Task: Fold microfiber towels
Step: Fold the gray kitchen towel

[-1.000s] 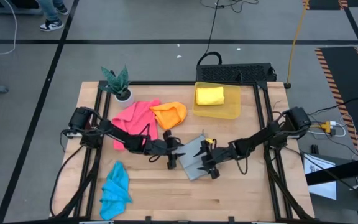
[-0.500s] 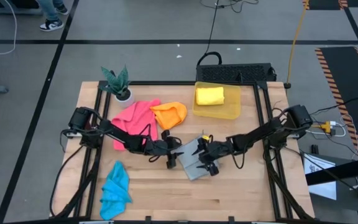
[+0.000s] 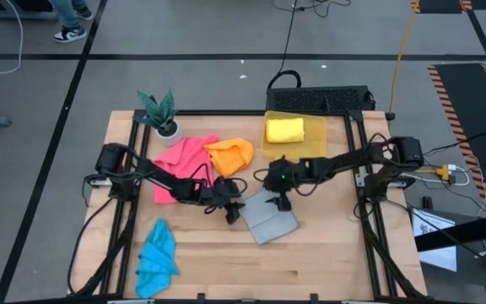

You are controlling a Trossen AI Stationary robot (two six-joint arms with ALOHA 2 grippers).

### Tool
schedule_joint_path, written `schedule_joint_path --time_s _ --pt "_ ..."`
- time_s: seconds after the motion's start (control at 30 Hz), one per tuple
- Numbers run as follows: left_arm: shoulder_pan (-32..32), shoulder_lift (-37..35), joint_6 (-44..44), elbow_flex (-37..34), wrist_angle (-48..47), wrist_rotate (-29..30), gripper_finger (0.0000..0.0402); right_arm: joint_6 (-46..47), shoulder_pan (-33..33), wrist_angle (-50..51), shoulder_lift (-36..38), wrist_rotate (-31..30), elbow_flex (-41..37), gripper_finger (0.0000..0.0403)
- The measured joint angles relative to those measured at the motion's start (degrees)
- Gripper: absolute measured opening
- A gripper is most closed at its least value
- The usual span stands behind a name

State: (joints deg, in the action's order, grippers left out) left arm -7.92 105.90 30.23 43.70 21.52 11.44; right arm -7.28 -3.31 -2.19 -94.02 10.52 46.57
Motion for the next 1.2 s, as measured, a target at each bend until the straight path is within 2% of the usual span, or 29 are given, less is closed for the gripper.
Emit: schedule_joint_path --time_s 0.07,0.13,0.33,0.5,0.7,0.83,0.97,1.03,1.2 --pt "0.63 0.48 0.35 0.02 0.02 -2.36 0.0200 1.51 -1.03 2.75 0.00 4.58 -0.01 0.0281" --pt "1.05 0.60 0.54 0.02 0.11 -4.97 0.0185 2.11 -1.39 4.81 0.00 6.52 -0.02 0.0281" --pt "1.54 0.60 0.73 0.04 0.42 -9.02 0.0119 0.80 -1.14 8.77 0.17 6.26 -0.02 0.0281" --pt "1.51 1.25 0.11 0.04 1.25 -10.16 0.0068 2.28 -2.68 9.29 3.77 6.16 -0.04 0.0281" --pt "1.53 1.27 -2.46 0.04 1.74 -10.29 0.0022 4.88 -6.86 2.07 4.39 6.24 0.00 0.0281" --pt "1.53 1.30 -5.77 0.04 2.79 -10.24 0.0012 5.03 -9.89 3.14 1.20 7.68 -0.07 0.0281" --pt "1.38 1.30 -10.69 0.04 2.86 -10.11 0.0022 5.12 -12.37 3.94 -1.39 17.17 -0.07 0.0281" --pt "1.31 1.30 -12.89 0.04 2.86 -10.09 0.0024 5.40 -13.17 4.50 -2.01 19.92 -0.07 0.0281" --pt "1.31 1.30 -16.12 0.04 2.74 -10.04 0.0012 5.47 -13.92 5.61 -2.36 20.90 -0.07 0.0276"
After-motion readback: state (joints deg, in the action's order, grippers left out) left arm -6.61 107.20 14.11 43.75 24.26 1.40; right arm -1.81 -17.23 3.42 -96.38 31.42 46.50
